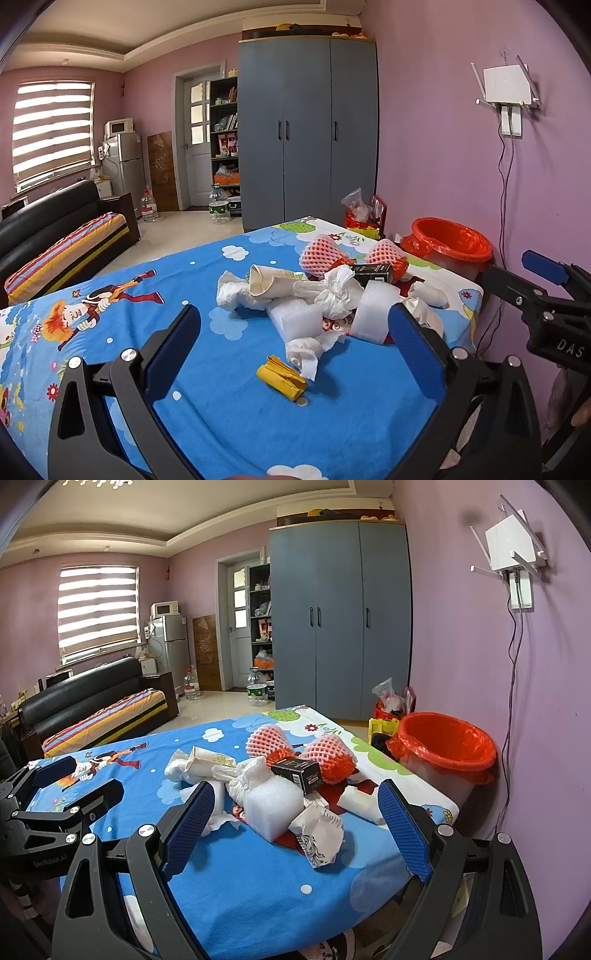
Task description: Collect trash
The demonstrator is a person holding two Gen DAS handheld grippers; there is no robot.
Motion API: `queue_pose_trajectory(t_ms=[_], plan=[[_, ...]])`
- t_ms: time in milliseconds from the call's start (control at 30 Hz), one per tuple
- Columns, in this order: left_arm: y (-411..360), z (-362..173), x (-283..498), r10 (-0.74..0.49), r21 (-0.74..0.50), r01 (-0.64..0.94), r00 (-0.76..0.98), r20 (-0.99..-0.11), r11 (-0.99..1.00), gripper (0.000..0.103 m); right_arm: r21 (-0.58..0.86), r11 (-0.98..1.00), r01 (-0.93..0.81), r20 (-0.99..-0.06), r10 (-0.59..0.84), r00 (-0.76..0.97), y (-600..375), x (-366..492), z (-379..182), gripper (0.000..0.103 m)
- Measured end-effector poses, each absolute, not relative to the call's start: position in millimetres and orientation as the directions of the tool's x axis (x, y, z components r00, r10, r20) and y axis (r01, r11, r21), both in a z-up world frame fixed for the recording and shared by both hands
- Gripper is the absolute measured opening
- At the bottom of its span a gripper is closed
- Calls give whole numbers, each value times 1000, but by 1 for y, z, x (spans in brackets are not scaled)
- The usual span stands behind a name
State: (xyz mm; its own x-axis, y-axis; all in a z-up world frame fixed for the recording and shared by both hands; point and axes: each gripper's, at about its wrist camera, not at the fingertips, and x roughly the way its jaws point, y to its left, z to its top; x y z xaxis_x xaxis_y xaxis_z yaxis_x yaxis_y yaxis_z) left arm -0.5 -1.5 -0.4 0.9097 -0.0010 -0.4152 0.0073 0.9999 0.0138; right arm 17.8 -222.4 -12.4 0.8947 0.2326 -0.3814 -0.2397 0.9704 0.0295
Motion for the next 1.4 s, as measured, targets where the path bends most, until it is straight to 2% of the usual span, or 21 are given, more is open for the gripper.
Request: queue_pose_trajectory(t_ms=[1400], plan=[[-3,-1,1,-1,17,8,908,-418,1000,98,54,971,-232,-385,235,893,-222,17,-17,84]])
